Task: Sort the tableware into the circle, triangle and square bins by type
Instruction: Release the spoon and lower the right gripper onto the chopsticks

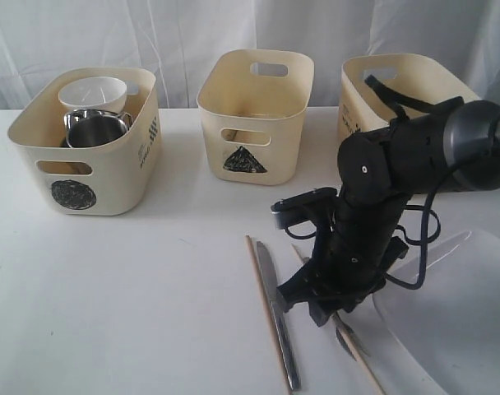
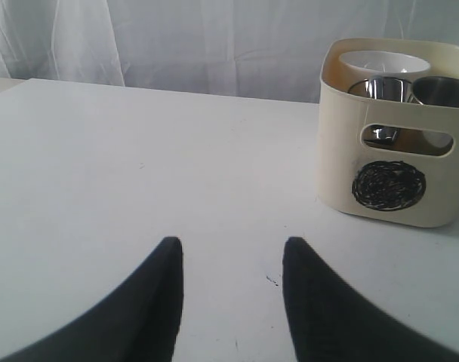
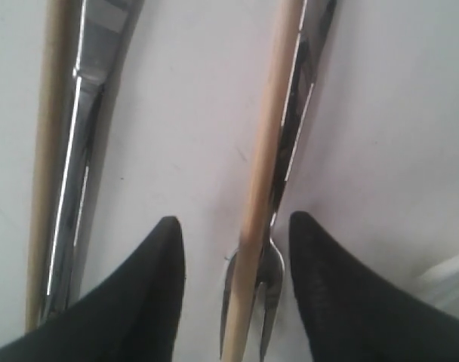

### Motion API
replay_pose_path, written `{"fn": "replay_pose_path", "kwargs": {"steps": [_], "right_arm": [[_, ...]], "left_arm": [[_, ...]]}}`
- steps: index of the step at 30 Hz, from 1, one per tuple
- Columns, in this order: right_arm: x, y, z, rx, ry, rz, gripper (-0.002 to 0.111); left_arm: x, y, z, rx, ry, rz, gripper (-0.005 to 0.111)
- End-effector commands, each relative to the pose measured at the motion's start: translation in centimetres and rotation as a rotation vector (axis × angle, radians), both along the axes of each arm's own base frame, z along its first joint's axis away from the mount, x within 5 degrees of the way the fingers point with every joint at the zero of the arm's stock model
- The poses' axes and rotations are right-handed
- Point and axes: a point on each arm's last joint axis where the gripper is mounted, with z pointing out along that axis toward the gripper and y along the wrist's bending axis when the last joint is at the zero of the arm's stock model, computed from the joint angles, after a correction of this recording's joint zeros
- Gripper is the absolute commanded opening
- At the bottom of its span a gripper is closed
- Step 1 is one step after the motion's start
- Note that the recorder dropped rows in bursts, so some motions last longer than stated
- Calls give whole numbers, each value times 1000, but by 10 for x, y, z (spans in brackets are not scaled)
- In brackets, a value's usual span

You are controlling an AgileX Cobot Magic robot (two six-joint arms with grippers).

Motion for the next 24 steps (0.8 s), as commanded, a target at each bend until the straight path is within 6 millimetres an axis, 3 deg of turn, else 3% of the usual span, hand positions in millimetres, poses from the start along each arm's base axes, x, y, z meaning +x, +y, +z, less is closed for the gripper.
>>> {"fn": "replay_pose_path", "kwargs": {"steps": [1,6,24], "right_arm": [[-2,-1,-5,-6,22,6,38],[-3,0,-5,2,25,-1,30],[-2,1,-13,-1,43,9,30]], "left_arm": [[0,0,-1,-8,-3,3,47],[0,0,-1,-8,-3,3,47],[0,0,-1,-8,-3,3,47]]}}
